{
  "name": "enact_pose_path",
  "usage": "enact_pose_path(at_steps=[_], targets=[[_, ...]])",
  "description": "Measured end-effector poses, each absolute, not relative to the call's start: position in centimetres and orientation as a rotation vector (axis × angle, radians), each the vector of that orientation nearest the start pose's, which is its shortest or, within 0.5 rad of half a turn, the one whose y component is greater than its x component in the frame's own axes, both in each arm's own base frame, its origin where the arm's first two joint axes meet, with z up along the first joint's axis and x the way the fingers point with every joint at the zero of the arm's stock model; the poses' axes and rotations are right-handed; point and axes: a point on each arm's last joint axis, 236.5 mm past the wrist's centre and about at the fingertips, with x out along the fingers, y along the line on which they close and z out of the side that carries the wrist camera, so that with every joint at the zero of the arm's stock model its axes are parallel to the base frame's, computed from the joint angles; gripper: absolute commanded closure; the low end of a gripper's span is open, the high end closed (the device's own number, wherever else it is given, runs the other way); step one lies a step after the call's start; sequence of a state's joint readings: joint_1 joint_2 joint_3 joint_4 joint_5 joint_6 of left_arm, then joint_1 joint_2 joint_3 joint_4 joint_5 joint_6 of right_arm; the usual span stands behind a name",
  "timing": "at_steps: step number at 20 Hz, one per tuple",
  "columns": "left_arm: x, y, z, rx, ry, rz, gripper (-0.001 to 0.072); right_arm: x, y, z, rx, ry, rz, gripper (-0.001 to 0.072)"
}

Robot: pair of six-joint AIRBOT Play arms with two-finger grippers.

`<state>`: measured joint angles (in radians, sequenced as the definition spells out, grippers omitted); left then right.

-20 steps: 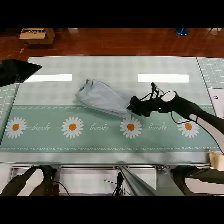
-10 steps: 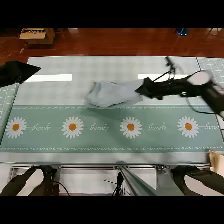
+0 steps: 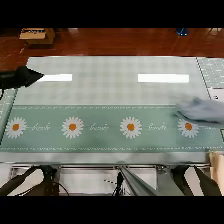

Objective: Fold the shirts.

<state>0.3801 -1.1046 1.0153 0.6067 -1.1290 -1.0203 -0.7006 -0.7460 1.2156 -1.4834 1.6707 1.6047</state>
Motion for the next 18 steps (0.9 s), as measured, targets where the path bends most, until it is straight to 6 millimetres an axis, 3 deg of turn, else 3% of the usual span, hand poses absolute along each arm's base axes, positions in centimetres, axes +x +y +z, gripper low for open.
enact_pose_path(at_steps=[3,7,14,18], targets=[[40.0,-2.9,10.3,-0.554,0.819,-0.422,0.0688,12.6,-16.7,15.8,0.554,1.158,-0.799,0.0685],[40.2,-2.8,9.5,-0.550,0.833,-0.425,0.0688,7.0,-18.6,16.0,0.596,1.202,-1.016,0.0685],[40.4,-2.6,8.5,-0.527,0.846,-0.437,0.0689,-0.3,-20.4,16.7,0.583,1.288,-1.318,0.0684],[40.3,-2.5,7.5,-0.515,0.872,-0.446,0.0688,-3.4,-19.7,15.0,0.622,1.371,-1.405,0.0683]])
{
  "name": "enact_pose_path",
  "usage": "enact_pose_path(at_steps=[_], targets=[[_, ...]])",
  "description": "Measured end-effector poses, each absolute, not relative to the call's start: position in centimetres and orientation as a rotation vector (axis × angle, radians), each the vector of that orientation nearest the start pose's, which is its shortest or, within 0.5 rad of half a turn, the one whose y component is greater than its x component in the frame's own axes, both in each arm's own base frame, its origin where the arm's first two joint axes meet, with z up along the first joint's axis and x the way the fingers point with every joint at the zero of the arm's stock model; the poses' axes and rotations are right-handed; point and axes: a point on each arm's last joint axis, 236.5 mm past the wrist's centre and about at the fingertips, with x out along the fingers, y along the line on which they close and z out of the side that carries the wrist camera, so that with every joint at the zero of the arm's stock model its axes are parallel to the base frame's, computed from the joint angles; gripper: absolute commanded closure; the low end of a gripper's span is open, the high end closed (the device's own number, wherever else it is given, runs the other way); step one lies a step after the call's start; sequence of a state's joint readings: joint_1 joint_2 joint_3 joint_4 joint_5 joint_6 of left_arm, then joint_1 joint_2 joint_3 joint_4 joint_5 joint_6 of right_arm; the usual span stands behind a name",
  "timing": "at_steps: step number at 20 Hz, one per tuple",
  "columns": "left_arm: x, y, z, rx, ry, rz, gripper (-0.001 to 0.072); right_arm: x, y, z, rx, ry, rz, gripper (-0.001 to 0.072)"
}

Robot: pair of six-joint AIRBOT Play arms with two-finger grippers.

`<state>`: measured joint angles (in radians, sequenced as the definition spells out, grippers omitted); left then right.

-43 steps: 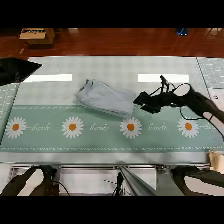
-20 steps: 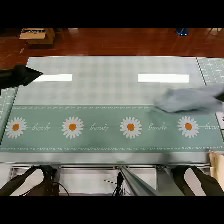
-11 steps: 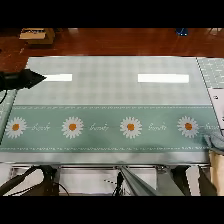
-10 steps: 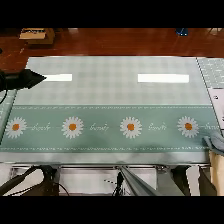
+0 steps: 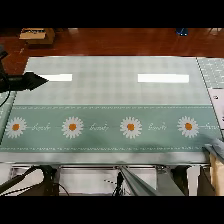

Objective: Fold the shirts.

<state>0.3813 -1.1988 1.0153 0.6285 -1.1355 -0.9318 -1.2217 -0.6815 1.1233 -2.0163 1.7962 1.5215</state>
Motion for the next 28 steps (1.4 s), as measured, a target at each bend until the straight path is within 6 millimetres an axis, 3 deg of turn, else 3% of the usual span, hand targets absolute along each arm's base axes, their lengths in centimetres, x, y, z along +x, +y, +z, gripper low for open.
enact_pose_path(at_steps=[8,14,16,17,22,24,25,26,27,28], targets=[[40.2,-1.9,7.3,-0.511,0.878,-0.440,0.0689,-9.4,-18.6,12.1,0.525,1.581,-1.552,0.0683],[40.6,-0.8,8.0,-0.511,0.855,-0.418,0.0689,-11.8,-18.3,11.0,0.451,1.709,-1.597,0.0672],[40.7,-0.7,8.2,-0.508,0.850,-0.416,0.0689,-12.2,-18.6,11.2,0.423,1.717,-1.616,0.0347],[40.8,-0.6,8.4,-0.506,0.847,-0.416,0.0689,-12.4,-18.7,11.4,0.410,1.723,-1.630,0.0238],[41.1,-0.3,9.1,-0.484,0.831,-0.411,0.0688,-12.6,-19.4,11.7,0.369,1.708,-1.658,0.0223],[41.2,-0.2,9.2,-0.478,0.829,-0.410,0.0688,-10.7,-20.9,11.7,0.324,1.628,-1.610,0.0226],[41.3,-0.2,9.3,-0.474,0.825,-0.408,0.0682,-8.6,-22.4,11.8,0.277,1.555,-1.549,0.0226],[41.4,-0.1,9.3,-0.464,0.818,-0.408,0.0614,-6.0,-23.8,12.3,0.211,1.478,-1.473,0.0226],[41.6,-0.2,9.4,-0.447,0.809,-0.414,0.0386,-2.2,-25.4,13.0,0.133,1.371,-1.373,0.0225],[41.8,-0.4,9.5,-0.429,0.798,-0.422,0.0086,2.4,-26.5,13.9,0.056,1.254,-1.254,0.0225]])
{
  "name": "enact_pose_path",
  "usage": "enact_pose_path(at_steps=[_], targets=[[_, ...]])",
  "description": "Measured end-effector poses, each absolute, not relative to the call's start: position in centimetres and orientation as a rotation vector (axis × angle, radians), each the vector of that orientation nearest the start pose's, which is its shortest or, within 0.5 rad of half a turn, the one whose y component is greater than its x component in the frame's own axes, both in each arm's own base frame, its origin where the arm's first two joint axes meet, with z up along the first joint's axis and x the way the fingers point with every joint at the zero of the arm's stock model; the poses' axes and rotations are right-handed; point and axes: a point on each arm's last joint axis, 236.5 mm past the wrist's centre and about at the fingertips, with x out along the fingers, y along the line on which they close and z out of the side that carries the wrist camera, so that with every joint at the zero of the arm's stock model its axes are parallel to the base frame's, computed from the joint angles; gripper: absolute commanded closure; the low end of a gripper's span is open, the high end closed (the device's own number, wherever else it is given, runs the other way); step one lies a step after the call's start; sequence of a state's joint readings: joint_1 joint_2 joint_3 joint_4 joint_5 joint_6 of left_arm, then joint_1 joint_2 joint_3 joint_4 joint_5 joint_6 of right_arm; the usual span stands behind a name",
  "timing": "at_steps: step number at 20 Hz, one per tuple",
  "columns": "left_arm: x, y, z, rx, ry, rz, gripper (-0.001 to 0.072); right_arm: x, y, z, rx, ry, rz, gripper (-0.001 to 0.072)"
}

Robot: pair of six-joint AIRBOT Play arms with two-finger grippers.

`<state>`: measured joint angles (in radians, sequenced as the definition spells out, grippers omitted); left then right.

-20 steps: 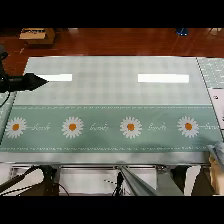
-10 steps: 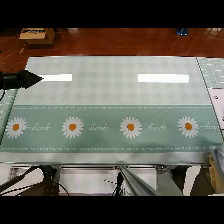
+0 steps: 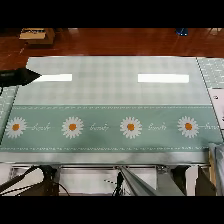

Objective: Fold the shirts.

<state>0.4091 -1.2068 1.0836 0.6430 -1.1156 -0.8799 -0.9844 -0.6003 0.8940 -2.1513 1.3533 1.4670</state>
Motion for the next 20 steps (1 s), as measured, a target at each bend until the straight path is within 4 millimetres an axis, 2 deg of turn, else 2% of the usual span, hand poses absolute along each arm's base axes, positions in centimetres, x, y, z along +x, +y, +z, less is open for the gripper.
enact_pose_path(at_steps=[1,2,3,5,6,7,8,10,12,13,16,20], targets=[[42.1,-0.9,9.8,-0.417,0.781,-0.434,-0.0013,7.1,-26.6,14.8,0.005,1.145,-1.131,0.0224],[42.3,-1.5,10.1,-0.404,0.768,-0.449,-0.0013,12.6,-25.8,15.7,-0.026,1.030,-0.981,0.0223],[42.7,-2.3,10.6,-0.383,0.752,-0.465,-0.0013,17.6,-24.1,16.2,-0.038,0.942,-0.835,0.0221],[43.1,-4.6,11.6,-0.320,0.738,-0.515,-0.0013,26.6,-18.5,16.5,-0.020,0.817,-0.542,0.0198],[43.2,-5.7,11.9,-0.280,0.747,-0.528,-0.0013,30.0,-15.4,16.1,-0.001,0.787,-0.420,0.0120],[43.3,-6.9,12.1,-0.237,0.767,-0.525,-0.0013,33.1,-11.8,15.2,0.022,0.781,-0.303,0.0121],[43.1,-7.6,11.8,-0.197,0.805,-0.503,-0.0013,35.3,-8.7,14.1,0.044,0.791,-0.214,0.0120],[43.0,-8.5,11.0,-0.138,0.877,-0.420,-0.0013,38.2,-2.3,10.9,0.083,0.860,-0.062,0.0121],[42.4,-8.9,9.6,-0.089,0.954,-0.344,-0.0013,39.3,2.5,8.1,0.096,0.929,0.040,0.0121],[41.8,-9.2,8.9,-0.072,0.996,-0.319,-0.0013,39.5,4.3,7.1,0.091,0.954,0.075,0.0121],[40.0,-10.4,6.7,-0.024,1.117,-0.287,-0.0013,39.4,7.5,5.9,0.092,0.988,0.136,0.0123],[38.7,-11.7,5.7,0.025,1.176,-0.283,-0.0013,39.0,8.9,7.2,0.100,0.960,0.170,0.0123]])
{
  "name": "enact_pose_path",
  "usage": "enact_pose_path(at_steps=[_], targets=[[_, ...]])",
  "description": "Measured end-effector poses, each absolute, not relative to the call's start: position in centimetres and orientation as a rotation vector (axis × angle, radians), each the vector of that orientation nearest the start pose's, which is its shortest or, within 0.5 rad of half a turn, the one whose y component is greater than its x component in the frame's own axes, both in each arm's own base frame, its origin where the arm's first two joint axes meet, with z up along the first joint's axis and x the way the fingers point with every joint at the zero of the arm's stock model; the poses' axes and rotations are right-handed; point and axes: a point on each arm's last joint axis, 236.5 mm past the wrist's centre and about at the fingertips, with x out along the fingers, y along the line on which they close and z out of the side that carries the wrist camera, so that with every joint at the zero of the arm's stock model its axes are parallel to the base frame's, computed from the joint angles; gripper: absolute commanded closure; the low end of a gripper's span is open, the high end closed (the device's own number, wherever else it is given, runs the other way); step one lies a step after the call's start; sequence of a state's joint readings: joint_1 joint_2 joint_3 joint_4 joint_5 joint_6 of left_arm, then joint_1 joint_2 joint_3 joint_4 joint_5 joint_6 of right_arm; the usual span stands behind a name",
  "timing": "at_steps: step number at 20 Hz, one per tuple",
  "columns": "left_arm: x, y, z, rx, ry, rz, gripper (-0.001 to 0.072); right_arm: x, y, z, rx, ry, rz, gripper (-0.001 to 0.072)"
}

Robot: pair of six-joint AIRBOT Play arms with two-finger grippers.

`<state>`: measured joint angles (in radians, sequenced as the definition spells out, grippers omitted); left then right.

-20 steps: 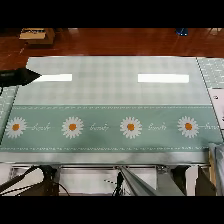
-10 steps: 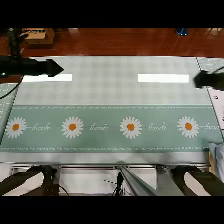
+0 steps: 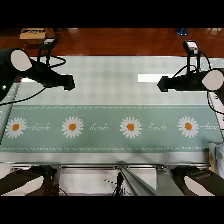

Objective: Fold the shirts.

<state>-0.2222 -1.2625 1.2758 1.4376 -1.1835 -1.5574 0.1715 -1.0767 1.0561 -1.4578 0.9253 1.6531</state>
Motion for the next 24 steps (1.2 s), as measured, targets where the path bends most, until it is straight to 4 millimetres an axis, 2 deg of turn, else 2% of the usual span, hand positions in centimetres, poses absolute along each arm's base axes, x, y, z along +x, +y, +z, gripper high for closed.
enact_pose_path(at_steps=[7,24], targets=[[38.1,-12.3,5.3,0.049,1.201,-0.282,-0.0013,38.5,9.5,9.9,0.111,0.891,0.192,0.0123],[38.0,-12.3,5.3,0.050,1.204,-0.278,-0.0013,39.5,9.5,11.3,0.122,0.817,0.195,0.0123]])
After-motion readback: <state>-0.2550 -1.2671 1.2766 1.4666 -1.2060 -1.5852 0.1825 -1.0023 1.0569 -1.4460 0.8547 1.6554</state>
